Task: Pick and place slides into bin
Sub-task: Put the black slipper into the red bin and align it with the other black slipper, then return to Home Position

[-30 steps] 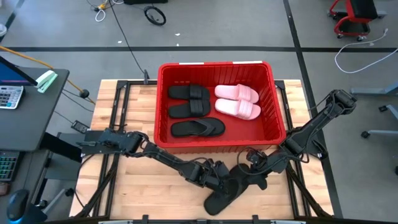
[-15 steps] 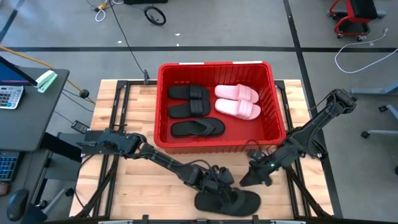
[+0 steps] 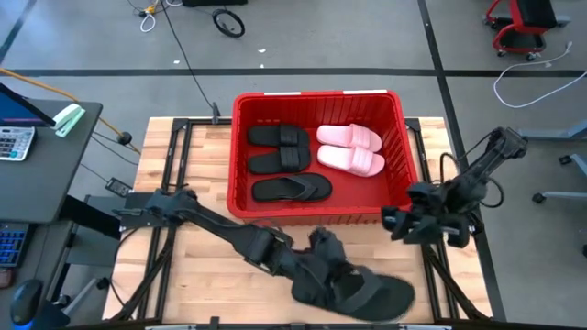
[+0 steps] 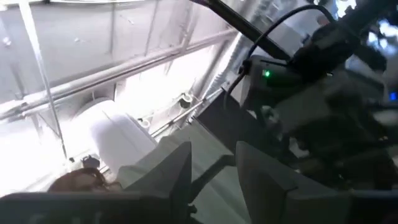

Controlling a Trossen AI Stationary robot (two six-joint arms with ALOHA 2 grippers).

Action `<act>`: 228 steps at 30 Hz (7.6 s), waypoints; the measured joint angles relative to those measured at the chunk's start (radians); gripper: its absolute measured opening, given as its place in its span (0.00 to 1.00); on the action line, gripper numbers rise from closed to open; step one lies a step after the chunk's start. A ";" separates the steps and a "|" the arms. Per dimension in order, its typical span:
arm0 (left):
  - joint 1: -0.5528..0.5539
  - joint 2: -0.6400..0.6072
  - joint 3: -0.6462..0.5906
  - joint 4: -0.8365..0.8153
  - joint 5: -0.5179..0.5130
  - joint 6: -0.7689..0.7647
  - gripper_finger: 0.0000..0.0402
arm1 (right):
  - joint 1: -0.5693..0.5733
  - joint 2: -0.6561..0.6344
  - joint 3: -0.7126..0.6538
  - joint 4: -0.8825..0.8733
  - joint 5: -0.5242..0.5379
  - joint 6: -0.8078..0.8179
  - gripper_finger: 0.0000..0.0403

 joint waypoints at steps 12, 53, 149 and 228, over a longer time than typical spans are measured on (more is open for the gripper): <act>0.079 -0.124 0.000 -0.005 -0.077 0.216 0.02 | 0.002 -0.070 0.000 -0.002 0.002 -0.093 0.33; 0.432 -0.151 -0.565 0.389 0.134 0.363 0.02 | 0.002 -0.070 0.000 0.176 0.003 -0.397 0.33; 0.533 0.013 -0.324 0.467 0.109 0.347 0.55 | 0.002 -0.069 0.000 0.111 -0.001 -0.397 0.33; -0.067 -0.763 -0.046 -0.941 -0.511 -0.140 0.46 | 0.004 -0.467 0.000 -0.894 0.344 -0.402 0.33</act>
